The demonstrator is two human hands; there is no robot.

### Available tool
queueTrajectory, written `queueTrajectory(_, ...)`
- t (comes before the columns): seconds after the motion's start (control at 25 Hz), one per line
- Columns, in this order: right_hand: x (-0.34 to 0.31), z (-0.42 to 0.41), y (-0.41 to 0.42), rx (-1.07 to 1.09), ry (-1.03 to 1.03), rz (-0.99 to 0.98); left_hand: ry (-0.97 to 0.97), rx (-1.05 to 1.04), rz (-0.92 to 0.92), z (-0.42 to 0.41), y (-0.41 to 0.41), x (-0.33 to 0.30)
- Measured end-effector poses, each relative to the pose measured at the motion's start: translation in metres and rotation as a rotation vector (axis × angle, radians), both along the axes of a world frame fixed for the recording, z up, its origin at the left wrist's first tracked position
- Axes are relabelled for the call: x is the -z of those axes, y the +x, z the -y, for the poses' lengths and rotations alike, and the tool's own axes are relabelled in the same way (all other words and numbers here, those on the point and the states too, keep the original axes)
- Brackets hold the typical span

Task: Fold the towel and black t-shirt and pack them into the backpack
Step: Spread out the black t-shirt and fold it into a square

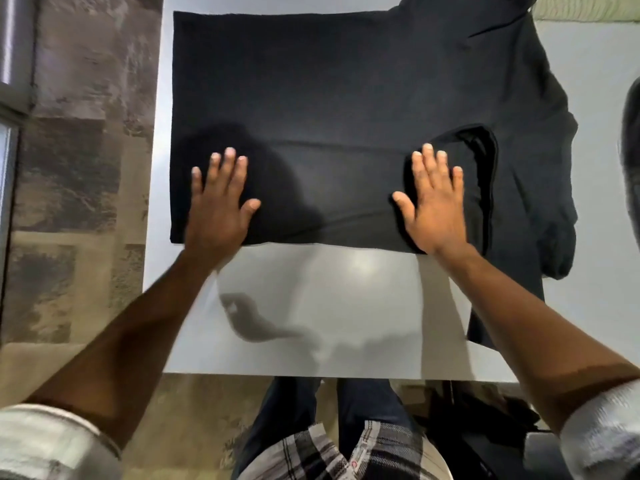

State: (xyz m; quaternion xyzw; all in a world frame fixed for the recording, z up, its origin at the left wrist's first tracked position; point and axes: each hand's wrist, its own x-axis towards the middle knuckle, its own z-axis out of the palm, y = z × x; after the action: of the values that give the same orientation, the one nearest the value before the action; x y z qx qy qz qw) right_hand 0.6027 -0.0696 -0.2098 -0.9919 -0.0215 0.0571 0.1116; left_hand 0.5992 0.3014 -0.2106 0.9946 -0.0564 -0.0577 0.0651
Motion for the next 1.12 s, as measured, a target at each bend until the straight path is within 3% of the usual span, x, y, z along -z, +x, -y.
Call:
queueTrajectory(0.12, -0.003, -0.089, -0.004, -0.016, 0.174, 0.005, -0.102, 0.018, -0.001, 0.094, -0.011, -0.001)
queueTrajectory(0.2, 0.005, -0.120, -0.013, -0.029, 0.180, -0.027, -0.063, 0.032, -0.013, 0.116, -0.014, 0.008)
queueTrajectory(0.4, 0.020, -0.064, -0.033, -0.042, -0.032, 0.020, -0.008, 0.035, 0.030, 0.073, -0.017, 0.015)
queueTrajectory(0.64, 0.015, 0.029, -0.058, 0.067, -0.083, -0.015, 0.011, 0.004, 0.026, -0.004, -0.030, 0.016)
queueTrajectory(0.76, 0.003, 0.033, -0.059, 0.042, -0.022, -0.069, 0.022, -0.092, -0.021, -0.021, -0.043, 0.010)
queueTrajectory(0.88, -0.022, 0.021, -0.072, 0.101, 0.076, -0.059, -0.087, -0.145, -0.018, 0.011, -0.061, -0.003)
queueTrajectory(1.12, -0.063, 0.033, -0.135, 0.211, 0.183, 0.104, -0.396, 0.079, -0.136, 0.133, -0.097, -0.033)
